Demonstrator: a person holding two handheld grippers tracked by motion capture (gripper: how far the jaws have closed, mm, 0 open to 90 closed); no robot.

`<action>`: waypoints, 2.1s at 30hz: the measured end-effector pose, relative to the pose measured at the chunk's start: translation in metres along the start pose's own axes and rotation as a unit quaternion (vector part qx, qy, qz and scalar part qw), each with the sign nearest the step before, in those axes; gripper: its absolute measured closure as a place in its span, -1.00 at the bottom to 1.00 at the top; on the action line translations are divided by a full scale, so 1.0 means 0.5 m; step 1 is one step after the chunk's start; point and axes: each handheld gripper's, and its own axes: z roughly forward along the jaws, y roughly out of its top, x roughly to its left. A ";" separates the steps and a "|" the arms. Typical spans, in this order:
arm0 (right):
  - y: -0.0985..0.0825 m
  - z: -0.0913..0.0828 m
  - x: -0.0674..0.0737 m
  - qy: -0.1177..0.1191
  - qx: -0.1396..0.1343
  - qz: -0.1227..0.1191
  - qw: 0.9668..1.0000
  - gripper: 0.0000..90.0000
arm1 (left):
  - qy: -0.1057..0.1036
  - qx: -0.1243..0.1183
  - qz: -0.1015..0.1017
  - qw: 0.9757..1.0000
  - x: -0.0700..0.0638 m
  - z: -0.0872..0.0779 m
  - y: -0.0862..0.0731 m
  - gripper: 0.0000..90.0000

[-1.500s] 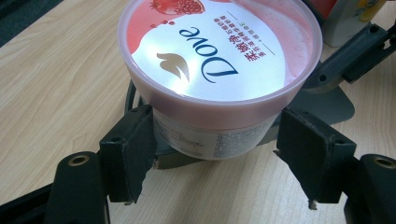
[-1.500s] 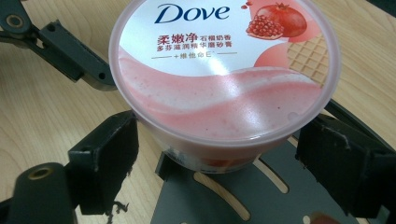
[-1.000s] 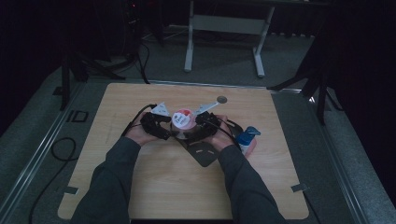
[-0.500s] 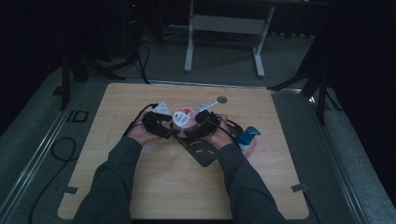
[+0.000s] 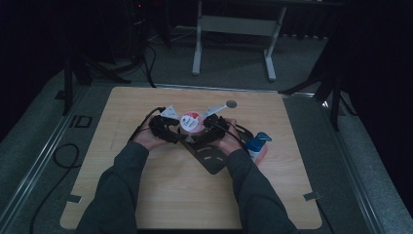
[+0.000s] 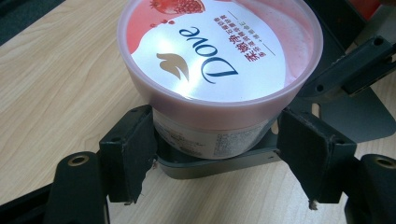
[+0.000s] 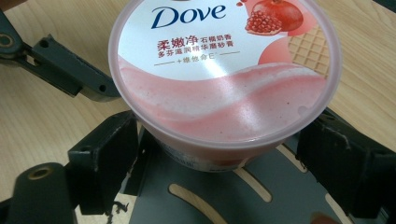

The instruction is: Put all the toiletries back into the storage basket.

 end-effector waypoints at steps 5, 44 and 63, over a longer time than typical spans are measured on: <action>-0.001 0.004 -0.003 -0.003 0.004 0.003 1.000 -0.71 | 0.001 0.007 0.002 1.000 0.003 0.005 0.001 -0.38; -0.013 0.042 -0.001 -0.011 0.028 0.015 0.999 -0.71 | 0.008 0.031 -0.013 0.999 0.003 0.037 -0.018 -0.40; -0.028 0.058 0.000 -0.002 0.026 0.026 0.999 -0.66 | 0.014 0.051 -0.027 0.998 0.001 0.047 -0.025 -0.41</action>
